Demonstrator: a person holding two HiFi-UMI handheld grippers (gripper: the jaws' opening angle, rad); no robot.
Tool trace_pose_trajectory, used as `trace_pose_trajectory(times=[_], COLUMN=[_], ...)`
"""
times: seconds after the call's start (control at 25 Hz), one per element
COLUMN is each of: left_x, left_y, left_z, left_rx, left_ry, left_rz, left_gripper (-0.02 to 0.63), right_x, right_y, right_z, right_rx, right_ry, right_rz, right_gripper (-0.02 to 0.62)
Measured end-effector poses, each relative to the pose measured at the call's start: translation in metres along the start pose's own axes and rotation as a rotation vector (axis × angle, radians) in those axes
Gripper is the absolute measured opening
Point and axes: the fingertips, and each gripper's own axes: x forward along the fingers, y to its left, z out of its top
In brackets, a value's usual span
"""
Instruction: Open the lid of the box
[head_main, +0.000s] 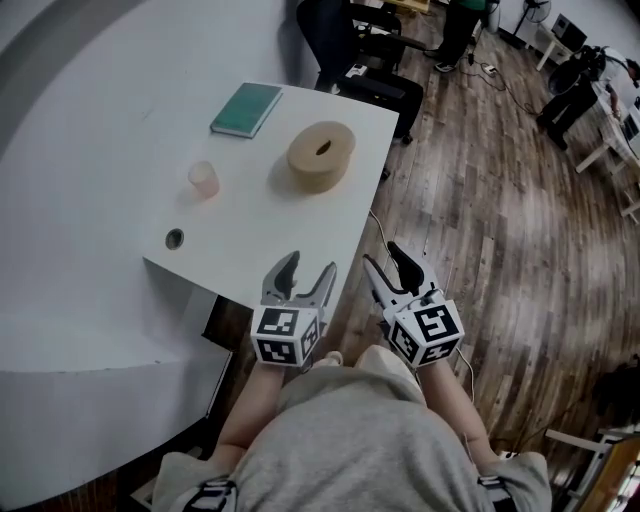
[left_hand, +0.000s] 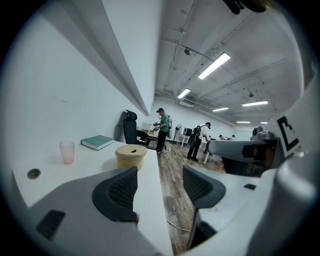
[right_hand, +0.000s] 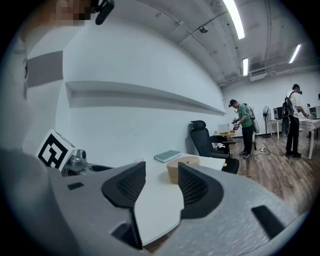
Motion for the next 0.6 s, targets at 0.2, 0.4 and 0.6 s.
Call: trace_pose_trajectory(times=[0.2, 0.4, 0.6], left_x=[0.018, 0.045, 0.078], left_y=[0.012, 0.026, 0.046], left_z=[0.003, 0.005, 0.012], left_rx=[-0.024, -0.049, -0.088], left_ry=[-0.003, 0.002, -0.007], left_rz=[0.029, 0.077, 0.153], left_gripper=[0.259, 0.259, 0.262], right_x=[0.021, 0.053, 0.096], right_y=[-0.01, -0.029, -0.05], right_z=[0.002, 0.008, 0.018], right_rx=[-0.021, -0.051, -0.094], right_ry=[0.014, 0.014, 0.03], right_rz=[0.029, 0.094, 0.188], right_gripper=[0.198, 0.198, 0.196])
